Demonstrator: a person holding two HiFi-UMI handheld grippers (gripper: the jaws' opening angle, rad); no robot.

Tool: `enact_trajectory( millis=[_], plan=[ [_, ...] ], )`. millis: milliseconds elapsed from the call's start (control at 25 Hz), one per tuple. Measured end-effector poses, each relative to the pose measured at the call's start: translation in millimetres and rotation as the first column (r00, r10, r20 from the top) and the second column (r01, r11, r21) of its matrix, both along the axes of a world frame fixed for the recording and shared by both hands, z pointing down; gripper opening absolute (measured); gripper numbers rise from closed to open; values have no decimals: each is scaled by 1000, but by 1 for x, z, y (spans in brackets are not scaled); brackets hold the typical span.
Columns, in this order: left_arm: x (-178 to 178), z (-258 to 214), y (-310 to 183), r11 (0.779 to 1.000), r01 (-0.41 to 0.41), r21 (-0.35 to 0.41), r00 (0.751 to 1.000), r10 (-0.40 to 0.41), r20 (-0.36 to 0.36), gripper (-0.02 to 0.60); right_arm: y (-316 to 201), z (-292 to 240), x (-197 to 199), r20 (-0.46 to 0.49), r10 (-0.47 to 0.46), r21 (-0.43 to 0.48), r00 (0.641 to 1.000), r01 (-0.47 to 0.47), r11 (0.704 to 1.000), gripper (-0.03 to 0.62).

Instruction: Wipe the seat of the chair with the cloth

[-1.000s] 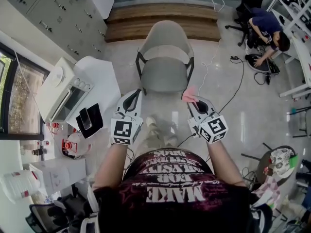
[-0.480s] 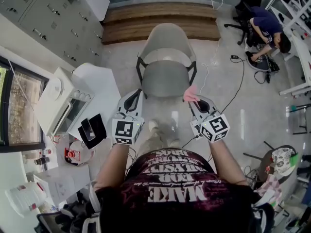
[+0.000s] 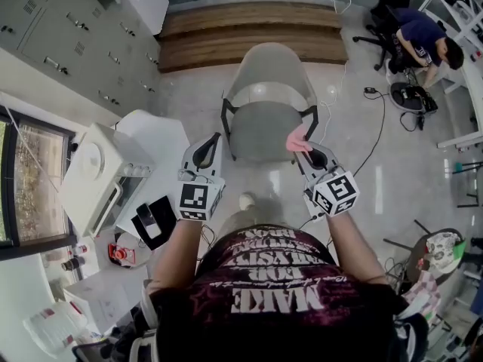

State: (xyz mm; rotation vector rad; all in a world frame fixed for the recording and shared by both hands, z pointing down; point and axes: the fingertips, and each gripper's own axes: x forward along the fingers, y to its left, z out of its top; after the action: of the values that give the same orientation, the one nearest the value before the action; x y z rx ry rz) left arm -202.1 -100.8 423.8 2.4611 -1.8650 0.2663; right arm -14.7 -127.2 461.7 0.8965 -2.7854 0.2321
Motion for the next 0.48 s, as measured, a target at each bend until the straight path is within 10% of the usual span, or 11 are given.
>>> enact_trajectory(
  millis=[480],
  plan=[
    [-49,29,-43,999,-13,-37,999,12,-32,3,-49,24,-46,-45,13,-25,999,-14,1000,31]
  ],
)
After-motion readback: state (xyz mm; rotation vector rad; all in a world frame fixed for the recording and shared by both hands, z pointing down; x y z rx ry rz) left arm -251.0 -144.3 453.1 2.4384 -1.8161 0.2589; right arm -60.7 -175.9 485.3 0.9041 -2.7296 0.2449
